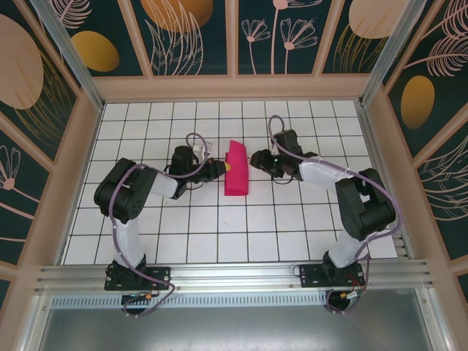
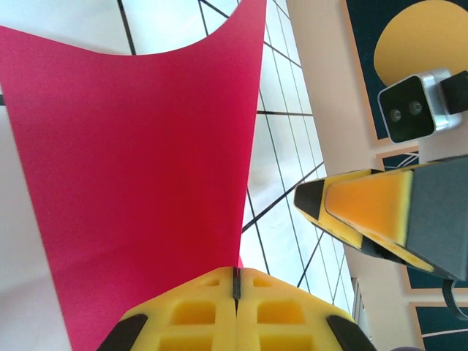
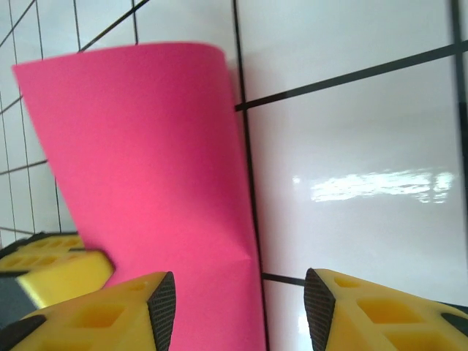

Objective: Fold a paper plane with a square sheet of paper (pick it up from the middle)

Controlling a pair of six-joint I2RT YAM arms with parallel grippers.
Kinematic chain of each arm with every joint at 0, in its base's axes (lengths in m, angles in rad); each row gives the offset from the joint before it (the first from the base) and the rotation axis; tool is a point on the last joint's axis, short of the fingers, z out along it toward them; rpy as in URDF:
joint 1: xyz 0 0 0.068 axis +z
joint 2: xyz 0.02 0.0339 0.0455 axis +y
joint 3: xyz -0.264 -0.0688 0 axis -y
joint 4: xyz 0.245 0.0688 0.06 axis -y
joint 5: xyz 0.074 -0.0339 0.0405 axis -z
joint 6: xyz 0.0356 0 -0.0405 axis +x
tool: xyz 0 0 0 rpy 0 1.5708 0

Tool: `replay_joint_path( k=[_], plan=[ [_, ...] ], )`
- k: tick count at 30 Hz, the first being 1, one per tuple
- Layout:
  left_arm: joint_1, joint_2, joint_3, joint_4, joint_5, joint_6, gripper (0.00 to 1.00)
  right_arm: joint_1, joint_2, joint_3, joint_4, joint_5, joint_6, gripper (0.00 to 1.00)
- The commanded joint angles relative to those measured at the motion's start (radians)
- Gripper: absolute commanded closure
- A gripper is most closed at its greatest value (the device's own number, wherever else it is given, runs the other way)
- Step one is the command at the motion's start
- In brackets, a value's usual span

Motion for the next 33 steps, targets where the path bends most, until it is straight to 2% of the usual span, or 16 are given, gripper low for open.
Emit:
replay_joint_path(
  k=[1,7,15,18,22,30,33],
  plan=[
    [-0.038,-0.06,0.05,-0.088,-0.044,0.022,1.0,-0.011,-0.011,-0.021,0.01,0.013,0.031,0.47],
    [-0.104,-0.094,0.162,-0.366,-0.206,0.077,1.0,-0.02,0.029,0.004,-0.069,0.069,0.034,0.52],
    [-0.152,-0.01,0.291,-0.459,-0.216,0.016,1.0,-0.034,0.048,-0.005,-0.098,0.105,0.048,0.64],
    [-0.156,-0.008,0.307,-0.455,-0.227,0.012,1.0,-0.032,0.06,-0.02,-0.075,0.06,0.05,0.71],
    [-0.156,-0.006,0.311,-0.41,-0.185,-0.013,1.0,-0.024,0.08,-0.014,-0.054,-0.003,0.032,0.78],
    [-0.158,-0.015,0.291,-0.304,-0.093,-0.053,1.0,-0.02,0.113,-0.005,0.022,-0.155,0.005,0.77],
    [-0.157,-0.005,0.275,-0.215,-0.05,-0.093,1.0,-0.029,0.11,-0.009,0.03,-0.158,0.0,0.76]
  ],
)
